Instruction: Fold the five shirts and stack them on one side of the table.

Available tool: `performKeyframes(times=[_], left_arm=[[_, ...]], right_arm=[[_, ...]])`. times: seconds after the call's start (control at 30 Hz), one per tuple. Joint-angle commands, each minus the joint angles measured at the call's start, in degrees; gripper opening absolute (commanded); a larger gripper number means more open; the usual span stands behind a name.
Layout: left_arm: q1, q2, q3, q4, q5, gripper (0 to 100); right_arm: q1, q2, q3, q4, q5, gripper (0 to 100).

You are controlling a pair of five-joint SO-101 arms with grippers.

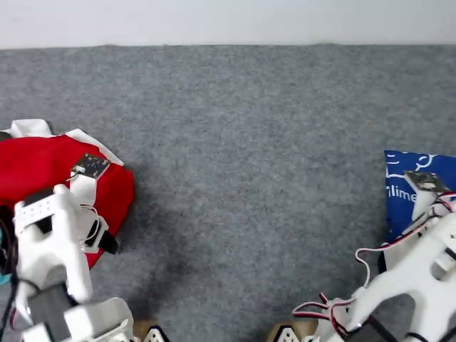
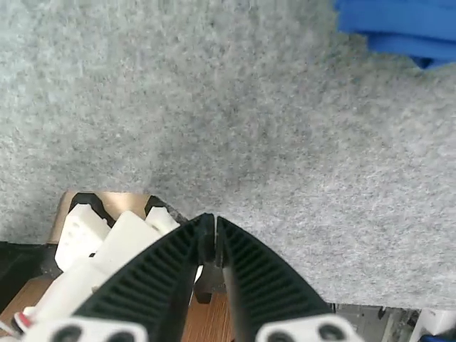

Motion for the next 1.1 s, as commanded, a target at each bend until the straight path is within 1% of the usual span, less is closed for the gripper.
performKeyframes(times=[0.0, 0.07, 0.13, 0.17, 0.3, 0.47, 0.6, 0.7, 0.87, 0.93, 1.0, 1.07], left_arm=[[0.09, 6.77, -2.33, -6.86, 0.62, 19], [0.09, 9.32, -3.47, -8.18, -1.58, 12], [0.53, 10.2, -5.32, -6.15, -3.43, 3], [1.41, 10.2, -6.37, -5.19, -3.78, 1], [2.46, 8.7, -11.12, -2.29, -3.25, 1], [2.55, 2.55, -18.42, 0.79, 3.16, 1], [6.24, -2.02, -23.34, 5.71, 6.86, 1], [11.87, -5.19, -26.86, 8.7, 10.29, 1], [25.76, -8.53, -34.24, 11.08, 18.9, 1], [31.91, -8.7, -37.05, 11.08, 21.01, 1], [37.71, -8.09, -38.99, 10.11, 21.63, 1], [43.6, -6.68, -39.78, 7.03, 21.89, 1]], right_arm=[[-0.31, -2.77, -0.44, 1.8, -0.7, 1.5], [-0.31, -3.56, -0.44, 1.8, -0.7, 1.5], [-0.31, -4.53, -0.44, 1.8, -0.7, 1.5], [-0.31, -5.05, -0.44, 1.8, -0.7, 1.5], [-0.31, -7.16, -0.44, 1.8, -0.79, 1.5], [-0.31, -11.03, -0.44, 1.89, -0.79, 1.5], [-0.31, -14.73, -0.44, 1.89, -0.79, 1.5], [-0.31, -16.13, -0.44, 1.89, -0.7, 1.5], [-0.31, -16.57, -0.44, 1.8, -0.53, 1.5], [-0.31, -16.57, -0.44, 1.71, -0.62, 1.5], [-0.31, -16.57, -0.44, 1.71, -0.44, 1.5], [-0.31, -16.66, -0.44, 1.8, -0.44, 1.5]])
